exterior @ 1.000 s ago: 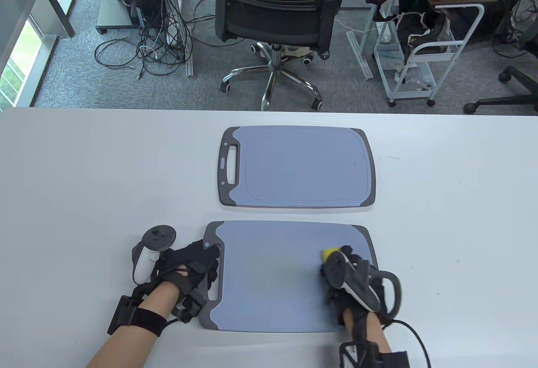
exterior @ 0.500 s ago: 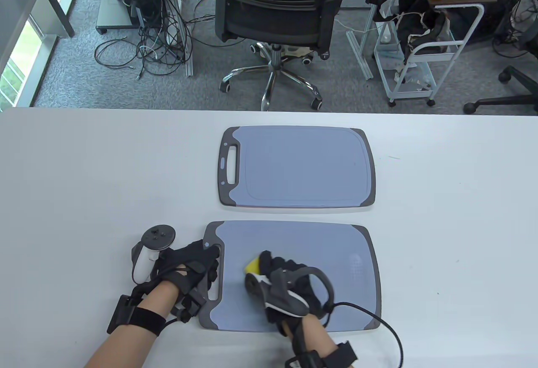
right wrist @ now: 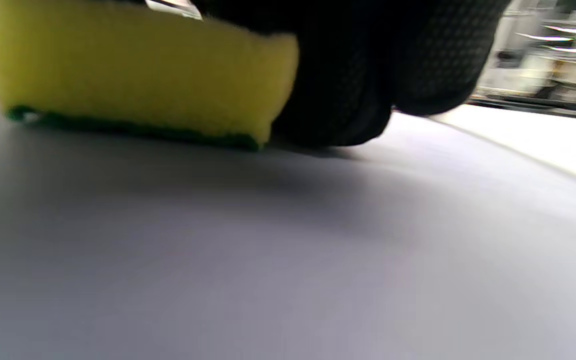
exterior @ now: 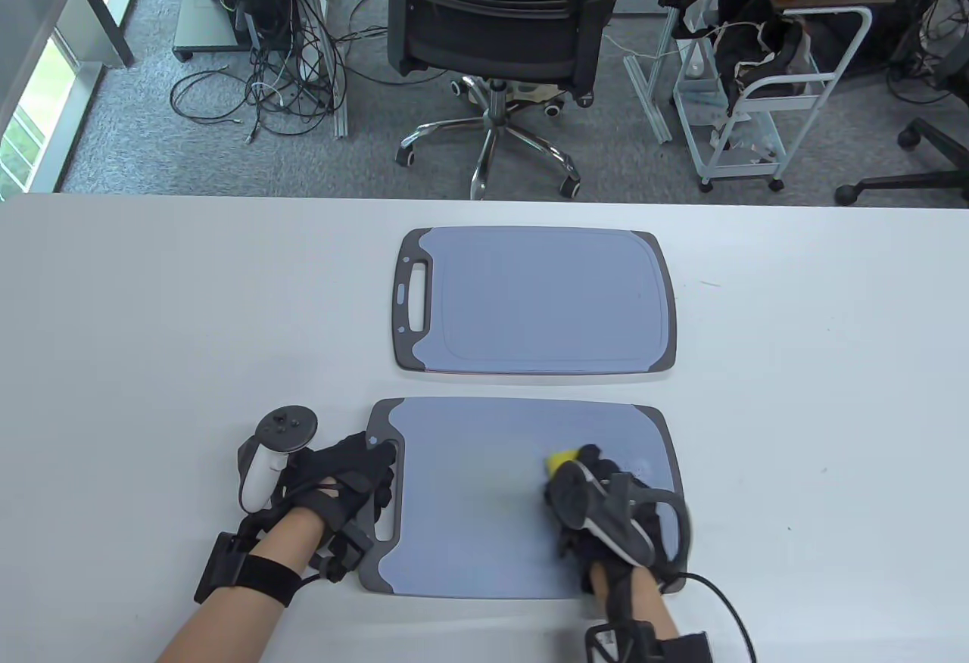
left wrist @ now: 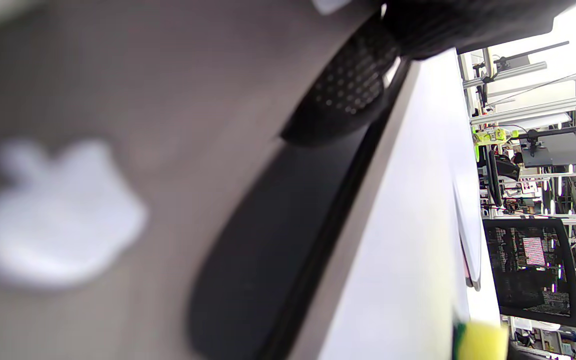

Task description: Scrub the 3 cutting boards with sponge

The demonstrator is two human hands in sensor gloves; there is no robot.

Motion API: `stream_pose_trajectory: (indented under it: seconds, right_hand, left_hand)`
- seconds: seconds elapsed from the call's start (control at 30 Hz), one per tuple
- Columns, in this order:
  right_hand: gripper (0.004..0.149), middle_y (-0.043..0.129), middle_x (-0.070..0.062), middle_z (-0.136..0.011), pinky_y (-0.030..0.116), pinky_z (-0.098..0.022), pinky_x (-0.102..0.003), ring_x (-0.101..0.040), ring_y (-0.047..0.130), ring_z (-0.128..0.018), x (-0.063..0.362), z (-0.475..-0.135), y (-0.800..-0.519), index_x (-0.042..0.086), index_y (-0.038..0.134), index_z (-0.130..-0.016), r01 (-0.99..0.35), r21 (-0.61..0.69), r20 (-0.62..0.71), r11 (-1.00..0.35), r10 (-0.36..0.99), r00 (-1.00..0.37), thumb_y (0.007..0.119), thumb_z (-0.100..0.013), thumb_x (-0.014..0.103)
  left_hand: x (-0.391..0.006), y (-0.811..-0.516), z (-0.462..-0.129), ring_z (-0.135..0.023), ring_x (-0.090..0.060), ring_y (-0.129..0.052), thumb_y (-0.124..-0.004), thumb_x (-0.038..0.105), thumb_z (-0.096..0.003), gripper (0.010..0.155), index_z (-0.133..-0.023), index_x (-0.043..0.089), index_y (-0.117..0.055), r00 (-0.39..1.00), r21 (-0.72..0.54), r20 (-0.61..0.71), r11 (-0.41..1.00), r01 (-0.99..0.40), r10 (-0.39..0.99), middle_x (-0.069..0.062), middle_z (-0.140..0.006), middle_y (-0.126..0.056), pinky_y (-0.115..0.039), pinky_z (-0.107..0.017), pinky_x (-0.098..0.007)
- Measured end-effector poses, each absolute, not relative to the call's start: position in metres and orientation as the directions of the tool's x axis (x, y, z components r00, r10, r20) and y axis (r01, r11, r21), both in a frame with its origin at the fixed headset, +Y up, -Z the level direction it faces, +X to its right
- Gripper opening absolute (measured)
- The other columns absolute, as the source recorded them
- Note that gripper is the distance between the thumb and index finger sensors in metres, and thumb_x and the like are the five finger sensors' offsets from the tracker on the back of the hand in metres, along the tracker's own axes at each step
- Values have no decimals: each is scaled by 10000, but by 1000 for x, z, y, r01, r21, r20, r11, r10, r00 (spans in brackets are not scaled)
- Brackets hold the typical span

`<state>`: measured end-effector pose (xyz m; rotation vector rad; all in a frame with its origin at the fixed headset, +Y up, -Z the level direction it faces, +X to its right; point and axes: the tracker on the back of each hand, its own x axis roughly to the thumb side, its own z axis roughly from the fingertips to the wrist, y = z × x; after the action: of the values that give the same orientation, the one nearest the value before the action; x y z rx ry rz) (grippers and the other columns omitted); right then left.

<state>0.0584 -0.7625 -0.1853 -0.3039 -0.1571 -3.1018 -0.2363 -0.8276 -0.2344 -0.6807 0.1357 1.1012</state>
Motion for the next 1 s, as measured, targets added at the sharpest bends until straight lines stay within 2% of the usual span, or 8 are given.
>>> stream_pose_trajectory:
  seconds: [0.13,0.27,0.47,0.57,0.63,0.77,0.9,1.0]
  right_hand:
    - [740,837,-97,-773,794,-493,-450,-239,916,-582,-36,-161,-754,91,622,-1032,164,31,492,-986,-128,-861,668,-491,595]
    - [734,837,-66,-783,795,-494,-445,-227,919,-584,-35,-161,-755,138,622,-1041,150,30,484,-988,-117,-867,668,-483,613]
    - [723,848,-83,-771,791,-481,-459,-245,921,-568,108,-177,-767,120,648,-1029,109,99,67,-989,-102,-993,686,-481,590]
    - [725,854,-103,-762,789,-471,-468,-260,924,-557,188,-175,-774,82,656,-1023,71,175,-216,-982,-108,-970,682,-489,571]
    - [729,841,-117,-770,775,-478,-478,-275,911,-568,209,-172,-773,79,640,-1031,36,183,-299,-982,-91,-950,706,-492,565]
    - [732,857,-120,-751,789,-471,-467,-264,923,-555,176,-180,-770,52,659,-1011,83,163,-145,-983,-107,-984,694,-491,566]
    - [735,853,-122,-740,791,-469,-463,-256,920,-552,82,-185,-764,65,661,-1012,-15,121,157,-993,34,-987,701,-486,578]
    - [740,848,-114,-740,793,-474,-460,-248,918,-556,-4,-172,-758,64,647,-1013,94,66,388,-993,-61,-920,690,-486,582]
  left_hand:
    - [-237,-828,-234,-447,-23,-1067,-756,551,-588,535,-943,153,-722,456,-445,-431,257,-858,778,68,-701,-931,-1019,-321,-238]
    - [-237,-828,-235,-449,-25,-1066,-757,552,-585,537,-944,153,-721,456,-445,-431,256,-858,779,68,-701,-932,-1019,-321,-239]
    - [-237,-828,-235,-447,-21,-1067,-755,552,-587,536,-943,153,-724,458,-444,-431,259,-858,778,69,-699,-932,-1019,-319,-238]
    - [-237,-828,-235,-443,-19,-1068,-753,557,-586,537,-942,156,-725,460,-444,-431,261,-857,777,72,-696,-934,-1020,-316,-236]
    - [-236,-828,-235,-442,-17,-1068,-752,559,-587,535,-941,159,-726,462,-446,-429,263,-856,776,75,-696,-933,-1019,-313,-236]
    - [-236,-828,-235,-442,-16,-1068,-751,560,-587,535,-942,160,-725,462,-448,-430,261,-855,776,77,-695,-934,-1020,-313,-235]
    - [-236,-828,-235,-444,-17,-1068,-750,560,-588,536,-942,159,-724,462,-448,-430,261,-855,776,76,-696,-933,-1020,-314,-236]
    - [-236,-828,-235,-445,-17,-1068,-751,560,-585,538,-942,158,-724,462,-448,-431,260,-855,776,75,-697,-933,-1020,-316,-237]
